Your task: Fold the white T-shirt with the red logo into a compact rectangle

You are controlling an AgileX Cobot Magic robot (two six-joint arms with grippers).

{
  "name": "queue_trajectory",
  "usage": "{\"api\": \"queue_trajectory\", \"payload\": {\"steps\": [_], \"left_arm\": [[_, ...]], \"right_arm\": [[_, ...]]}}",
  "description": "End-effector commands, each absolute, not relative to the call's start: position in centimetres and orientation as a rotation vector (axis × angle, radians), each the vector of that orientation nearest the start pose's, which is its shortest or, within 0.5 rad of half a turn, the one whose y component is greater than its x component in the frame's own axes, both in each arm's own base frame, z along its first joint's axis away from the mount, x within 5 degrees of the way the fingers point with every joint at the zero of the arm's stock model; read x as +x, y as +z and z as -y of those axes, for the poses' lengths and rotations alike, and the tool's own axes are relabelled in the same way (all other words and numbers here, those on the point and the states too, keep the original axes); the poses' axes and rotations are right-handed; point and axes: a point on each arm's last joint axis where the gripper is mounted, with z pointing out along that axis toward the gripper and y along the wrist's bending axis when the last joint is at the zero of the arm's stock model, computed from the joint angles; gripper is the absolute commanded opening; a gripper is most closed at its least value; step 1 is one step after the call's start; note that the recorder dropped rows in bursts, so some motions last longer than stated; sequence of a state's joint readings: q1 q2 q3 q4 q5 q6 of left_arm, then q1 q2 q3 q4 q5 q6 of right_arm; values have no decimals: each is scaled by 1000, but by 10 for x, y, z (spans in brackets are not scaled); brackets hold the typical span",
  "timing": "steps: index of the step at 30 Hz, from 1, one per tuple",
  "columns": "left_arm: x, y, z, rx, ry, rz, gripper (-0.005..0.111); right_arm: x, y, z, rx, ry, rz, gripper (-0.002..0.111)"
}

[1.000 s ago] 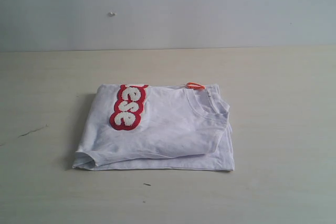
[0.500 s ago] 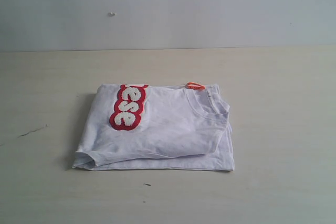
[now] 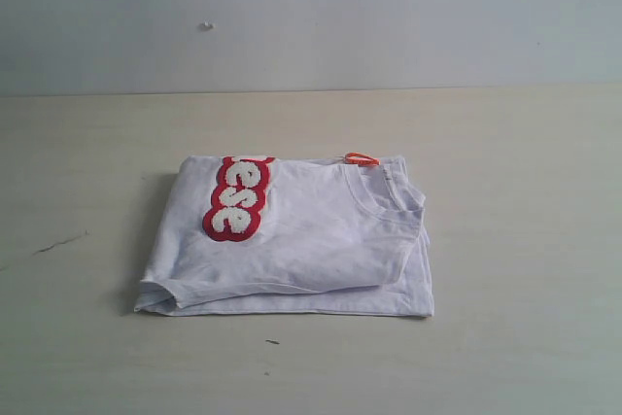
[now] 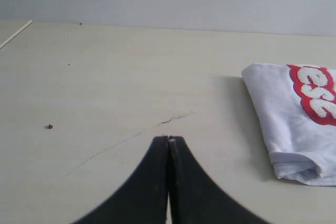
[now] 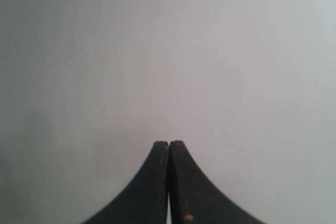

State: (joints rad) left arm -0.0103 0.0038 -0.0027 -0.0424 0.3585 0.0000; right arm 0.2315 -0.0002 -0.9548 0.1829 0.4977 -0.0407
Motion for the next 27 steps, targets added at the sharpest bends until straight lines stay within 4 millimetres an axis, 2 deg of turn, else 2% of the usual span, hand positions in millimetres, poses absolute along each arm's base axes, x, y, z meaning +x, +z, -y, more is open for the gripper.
{"api": "queue_trajectory", "payload": {"steps": [1, 9, 17, 23, 27], "left_arm": [[53, 181, 2, -19, -49, -1835, 0], [53, 181, 2, -19, -49, -1835, 0], [53, 181, 2, -19, -49, -1835, 0], [53, 181, 2, -19, -49, -1835, 0], [53, 181, 2, -19, -49, -1835, 0]], "right_arm": [[-98, 438, 15, -134, 365, -1008, 0], [-98, 438, 15, -135, 358, -1008, 0], [-97, 437, 10, -77, 91, -1018, 0], [-97, 436, 1, -33, 39, -1019, 0], [-84, 431, -5, -6, 76, -1002, 0]]}}
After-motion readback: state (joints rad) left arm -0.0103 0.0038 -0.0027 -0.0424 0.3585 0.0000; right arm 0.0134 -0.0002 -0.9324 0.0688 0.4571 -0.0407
